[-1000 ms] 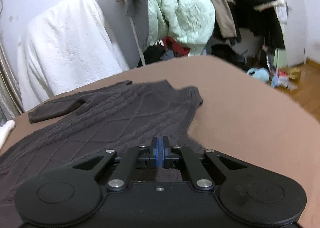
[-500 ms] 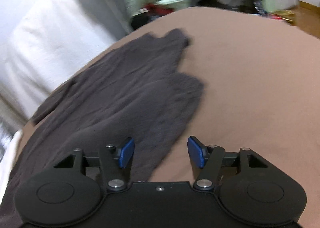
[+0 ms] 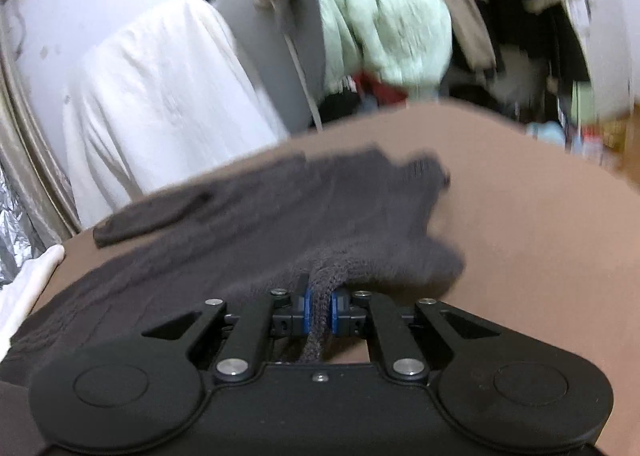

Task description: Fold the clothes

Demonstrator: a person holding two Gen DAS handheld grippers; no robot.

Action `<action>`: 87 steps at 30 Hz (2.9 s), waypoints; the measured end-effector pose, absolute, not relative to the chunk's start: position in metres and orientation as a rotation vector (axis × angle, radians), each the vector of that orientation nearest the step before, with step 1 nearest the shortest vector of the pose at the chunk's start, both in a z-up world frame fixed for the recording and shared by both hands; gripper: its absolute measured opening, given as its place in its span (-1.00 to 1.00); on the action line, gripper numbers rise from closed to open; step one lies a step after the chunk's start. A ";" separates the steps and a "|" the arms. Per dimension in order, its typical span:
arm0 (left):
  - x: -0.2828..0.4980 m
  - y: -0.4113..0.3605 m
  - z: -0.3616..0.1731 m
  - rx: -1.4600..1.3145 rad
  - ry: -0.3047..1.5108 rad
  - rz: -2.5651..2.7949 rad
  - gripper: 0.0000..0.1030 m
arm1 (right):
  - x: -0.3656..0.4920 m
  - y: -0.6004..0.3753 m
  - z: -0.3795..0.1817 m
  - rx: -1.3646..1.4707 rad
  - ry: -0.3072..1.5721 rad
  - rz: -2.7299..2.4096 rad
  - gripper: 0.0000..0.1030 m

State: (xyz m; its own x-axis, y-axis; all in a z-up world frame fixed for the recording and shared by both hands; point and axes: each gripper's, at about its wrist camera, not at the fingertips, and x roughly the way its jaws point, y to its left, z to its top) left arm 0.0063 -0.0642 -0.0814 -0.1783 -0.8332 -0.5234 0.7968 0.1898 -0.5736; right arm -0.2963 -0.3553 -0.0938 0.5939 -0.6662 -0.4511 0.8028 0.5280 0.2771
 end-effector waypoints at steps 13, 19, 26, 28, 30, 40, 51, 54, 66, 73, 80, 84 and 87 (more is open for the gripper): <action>0.037 -0.109 -0.087 0.074 1.106 -1.322 -0.81 | -0.208 -0.439 -0.062 0.619 0.384 -0.786 -0.77; 0.018 -0.164 -0.099 0.227 1.128 -1.339 0.30 | -0.138 -0.513 -0.104 0.963 0.623 -0.629 -0.63; -0.033 -0.187 -0.137 0.339 1.151 -1.408 0.45 | -0.174 -0.504 -0.094 0.947 0.524 -0.534 -0.13; -0.053 -0.188 -0.145 0.479 1.109 -1.406 0.54 | -0.192 -0.494 -0.085 0.868 0.504 -0.549 -0.13; -0.067 -0.190 -0.152 0.564 1.063 -1.405 0.75 | -0.213 -0.483 -0.077 0.805 0.470 -0.590 -0.12; -0.064 -0.186 -0.153 0.552 1.042 -1.387 -0.58 | -0.273 -0.434 -0.085 0.710 0.430 -0.643 -0.11; 0.075 -0.128 -0.114 -0.200 1.211 -1.197 -0.55 | -0.218 -0.383 -0.099 0.326 0.665 -0.641 -0.06; 0.115 -0.115 -0.141 -0.226 1.259 -0.966 -0.33 | -0.203 -0.377 -0.104 0.233 0.735 -0.683 -0.06; 0.104 -0.085 -0.080 -0.011 0.866 -0.967 0.37 | -0.171 -0.376 -0.110 0.078 0.798 -0.815 0.11; 0.077 -0.099 -0.076 0.141 0.927 -1.129 0.73 | -0.149 -0.392 -0.124 0.058 0.845 -0.878 -0.24; 0.088 -0.113 -0.102 0.110 1.043 -1.054 0.73 | -0.190 -0.360 -0.103 -0.045 0.667 -1.058 -0.75; 0.090 -0.110 -0.104 0.110 1.046 -1.089 0.73 | -0.223 -0.352 -0.115 0.069 0.714 -1.114 -0.75; 0.084 -0.119 -0.107 0.179 1.037 -1.112 0.73 | -0.234 -0.360 -0.136 0.241 0.794 -1.076 -0.74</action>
